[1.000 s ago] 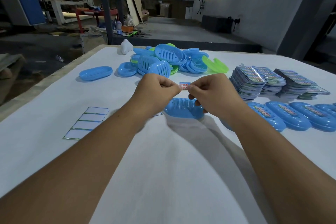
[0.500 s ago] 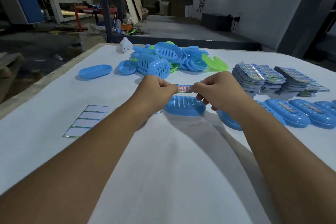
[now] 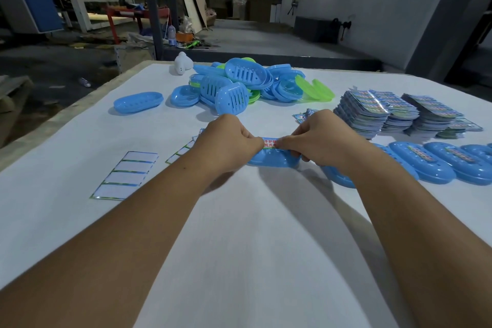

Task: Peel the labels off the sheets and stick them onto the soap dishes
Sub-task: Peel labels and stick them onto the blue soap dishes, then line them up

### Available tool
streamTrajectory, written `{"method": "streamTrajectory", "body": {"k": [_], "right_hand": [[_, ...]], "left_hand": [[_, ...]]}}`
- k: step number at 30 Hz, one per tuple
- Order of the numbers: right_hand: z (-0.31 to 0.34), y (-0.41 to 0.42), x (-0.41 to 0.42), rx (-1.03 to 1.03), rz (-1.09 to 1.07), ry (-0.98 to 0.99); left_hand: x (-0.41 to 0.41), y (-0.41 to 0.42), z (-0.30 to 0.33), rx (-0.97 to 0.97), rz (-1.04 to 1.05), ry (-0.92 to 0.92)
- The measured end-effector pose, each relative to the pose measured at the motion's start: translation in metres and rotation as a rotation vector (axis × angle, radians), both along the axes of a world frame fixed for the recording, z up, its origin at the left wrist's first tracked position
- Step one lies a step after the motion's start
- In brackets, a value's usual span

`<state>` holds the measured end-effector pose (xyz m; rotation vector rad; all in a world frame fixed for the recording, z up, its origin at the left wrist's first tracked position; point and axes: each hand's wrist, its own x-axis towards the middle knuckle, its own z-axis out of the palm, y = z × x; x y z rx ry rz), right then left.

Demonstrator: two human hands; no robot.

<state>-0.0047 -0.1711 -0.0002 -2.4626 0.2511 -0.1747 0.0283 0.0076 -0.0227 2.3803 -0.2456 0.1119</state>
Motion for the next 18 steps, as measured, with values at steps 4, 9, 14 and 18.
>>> {"method": "streamTrajectory", "body": {"k": [4,9,14,18], "right_hand": [[-0.0002,0.0001,-0.0003,0.035,0.006,0.029],[0.0002,0.0008,-0.0001,0.049,0.002,0.041],[-0.0014,0.0013,0.0003,0.024,-0.006,0.036],[-0.0042,0.0031,0.0007,-0.034,0.014,0.007]], "left_hand": [[0.0005,-0.0008,-0.0003,0.022,0.003,-0.010],[-0.0015,-0.0031,0.0008,0.073,0.018,-0.049],[-0.0031,-0.0051,0.0017,0.129,0.037,-0.070],[-0.0021,-0.0072,0.0023,0.194,0.066,-0.091]]}}
